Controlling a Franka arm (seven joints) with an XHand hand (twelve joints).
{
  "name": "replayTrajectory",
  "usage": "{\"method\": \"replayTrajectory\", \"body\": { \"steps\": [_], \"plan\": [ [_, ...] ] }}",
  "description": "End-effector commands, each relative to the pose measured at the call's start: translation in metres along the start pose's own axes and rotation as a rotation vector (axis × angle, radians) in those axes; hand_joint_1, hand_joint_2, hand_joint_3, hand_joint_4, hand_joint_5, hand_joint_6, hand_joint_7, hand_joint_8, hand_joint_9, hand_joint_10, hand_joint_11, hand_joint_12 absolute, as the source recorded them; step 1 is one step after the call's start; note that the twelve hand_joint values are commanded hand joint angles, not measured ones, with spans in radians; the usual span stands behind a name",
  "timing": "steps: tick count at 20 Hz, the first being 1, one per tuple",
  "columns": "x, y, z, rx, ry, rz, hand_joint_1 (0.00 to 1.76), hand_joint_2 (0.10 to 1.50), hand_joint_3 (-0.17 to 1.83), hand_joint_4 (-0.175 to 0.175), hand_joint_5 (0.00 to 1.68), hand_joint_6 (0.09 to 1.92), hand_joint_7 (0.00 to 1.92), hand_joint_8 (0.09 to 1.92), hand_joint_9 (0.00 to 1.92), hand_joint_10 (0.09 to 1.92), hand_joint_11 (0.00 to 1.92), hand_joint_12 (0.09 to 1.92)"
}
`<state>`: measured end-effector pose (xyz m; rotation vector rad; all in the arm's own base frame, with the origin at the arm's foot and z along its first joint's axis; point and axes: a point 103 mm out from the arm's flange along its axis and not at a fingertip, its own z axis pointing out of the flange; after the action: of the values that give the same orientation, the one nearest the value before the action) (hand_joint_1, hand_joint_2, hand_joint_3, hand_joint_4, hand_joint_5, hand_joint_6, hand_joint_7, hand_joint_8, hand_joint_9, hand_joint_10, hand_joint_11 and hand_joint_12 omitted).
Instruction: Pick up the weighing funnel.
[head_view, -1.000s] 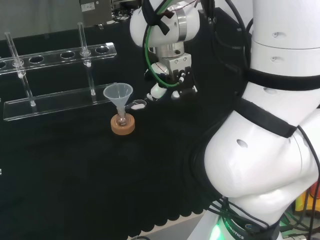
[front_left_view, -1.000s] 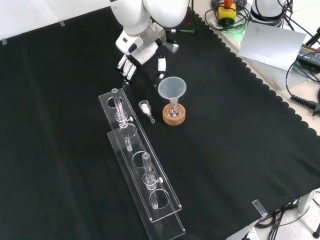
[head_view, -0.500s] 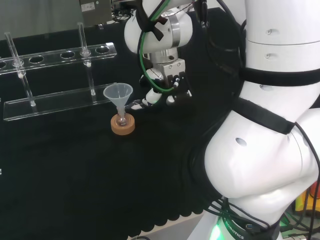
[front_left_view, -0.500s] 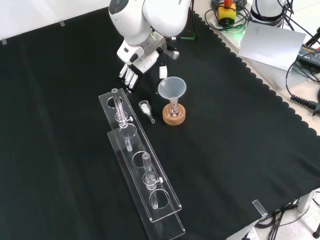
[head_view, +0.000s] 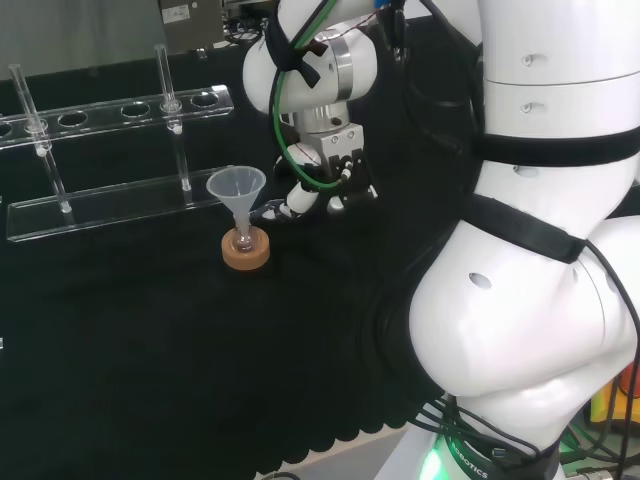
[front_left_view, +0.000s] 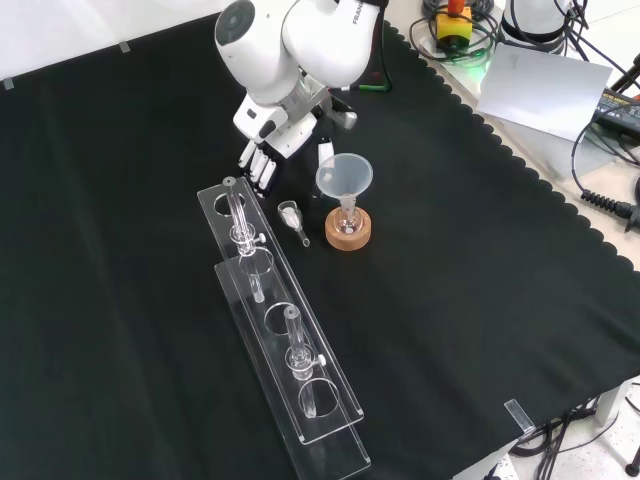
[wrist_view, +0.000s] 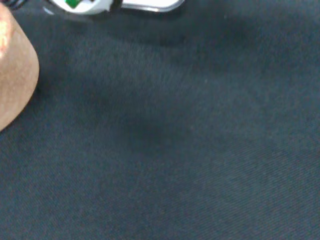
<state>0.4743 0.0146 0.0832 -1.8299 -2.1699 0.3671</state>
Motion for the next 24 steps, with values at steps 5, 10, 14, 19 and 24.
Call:
{"method": "replayTrajectory", "body": {
  "steps": [5,10,14,19,24],
  "plan": [
    [0.0099,0.0103,0.0095,0.000,-0.009,-0.018,0.82,0.70,0.54,-0.062,0.55,0.09,0.46,0.72,0.63,0.60,0.32,1.34],
    [0.0105,0.0137,0.0120,0.003,-0.016,-0.020,0.83,0.69,0.54,-0.061,0.56,0.09,0.47,0.72,0.64,0.60,0.33,1.34],
    [0.0077,0.0153,0.0144,0.007,-0.011,-0.023,0.84,0.69,0.55,-0.060,0.57,0.09,0.48,0.72,0.64,0.59,0.33,1.34],
    [0.0082,0.0168,0.0150,0.007,-0.022,-0.023,0.85,0.69,0.55,-0.060,0.57,0.09,0.49,0.71,0.65,0.59,0.34,1.34],
    [0.0060,0.0171,0.0156,0.009,-0.011,-0.027,0.87,0.68,0.56,-0.058,0.59,0.09,0.53,0.71,0.69,0.58,0.35,1.33]
  ]
}}
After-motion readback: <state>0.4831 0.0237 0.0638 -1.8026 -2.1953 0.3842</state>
